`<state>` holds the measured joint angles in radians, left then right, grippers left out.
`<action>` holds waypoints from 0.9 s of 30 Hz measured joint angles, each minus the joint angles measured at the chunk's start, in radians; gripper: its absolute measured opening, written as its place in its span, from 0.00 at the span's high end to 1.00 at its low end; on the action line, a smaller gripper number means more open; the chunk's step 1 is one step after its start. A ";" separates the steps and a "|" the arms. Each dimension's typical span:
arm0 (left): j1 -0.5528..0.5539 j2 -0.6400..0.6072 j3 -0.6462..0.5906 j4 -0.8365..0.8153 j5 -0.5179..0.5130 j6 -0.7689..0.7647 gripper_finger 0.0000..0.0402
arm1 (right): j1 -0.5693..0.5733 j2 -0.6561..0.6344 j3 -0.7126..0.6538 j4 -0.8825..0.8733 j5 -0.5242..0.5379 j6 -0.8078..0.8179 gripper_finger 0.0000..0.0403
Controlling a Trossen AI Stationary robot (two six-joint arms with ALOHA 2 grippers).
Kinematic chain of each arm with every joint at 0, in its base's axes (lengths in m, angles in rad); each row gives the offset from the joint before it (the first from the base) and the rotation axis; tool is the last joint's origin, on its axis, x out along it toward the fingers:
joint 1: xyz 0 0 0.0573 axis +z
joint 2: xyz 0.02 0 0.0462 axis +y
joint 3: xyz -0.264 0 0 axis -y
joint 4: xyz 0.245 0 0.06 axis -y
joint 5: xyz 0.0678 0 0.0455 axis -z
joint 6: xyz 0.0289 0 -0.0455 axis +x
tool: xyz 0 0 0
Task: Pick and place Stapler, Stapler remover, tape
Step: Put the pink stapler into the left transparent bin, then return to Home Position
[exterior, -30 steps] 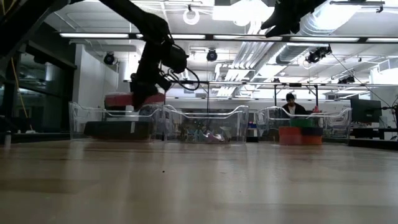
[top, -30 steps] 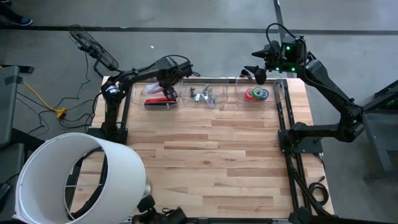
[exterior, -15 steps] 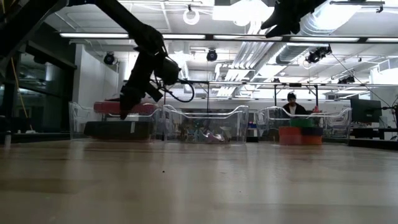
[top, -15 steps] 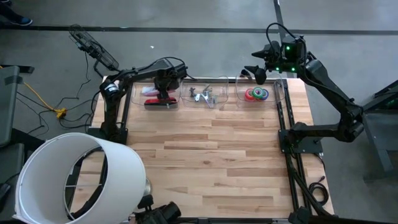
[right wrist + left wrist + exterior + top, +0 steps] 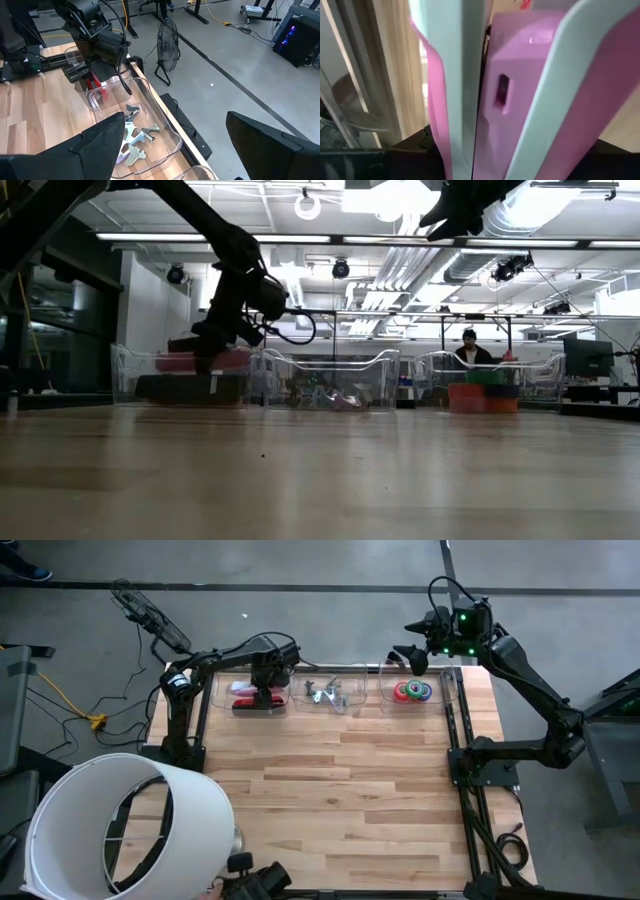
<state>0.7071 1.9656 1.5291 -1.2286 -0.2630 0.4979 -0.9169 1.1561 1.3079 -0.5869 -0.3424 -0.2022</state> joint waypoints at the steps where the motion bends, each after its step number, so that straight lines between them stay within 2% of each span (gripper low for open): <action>1: 0.000 0.000 0.000 0.005 0.000 0.004 0.45 | 0.000 0.000 0.000 0.000 0.000 0.002 0.16; 10: 0.000 0.000 0.000 0.007 0.000 0.000 0.43 | 0.000 0.000 0.000 0.000 0.000 0.011 0.16; 15: 0.000 0.000 0.000 0.006 0.003 -0.004 0.15 | 0.000 0.000 0.000 -0.001 0.000 0.011 0.16; 18: 0.000 -0.001 0.000 0.006 0.000 -0.005 0.04 | 0.000 0.000 0.000 -0.001 0.000 0.011 0.16; 27: 0.000 -0.001 0.000 -0.013 0.001 -0.040 0.10 | 0.000 0.000 0.000 -0.011 -0.004 0.011 0.16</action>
<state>0.7067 1.9648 1.5293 -1.2414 -0.2617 0.4578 -0.9165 1.1561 1.3079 -0.5980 -0.3464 -0.1912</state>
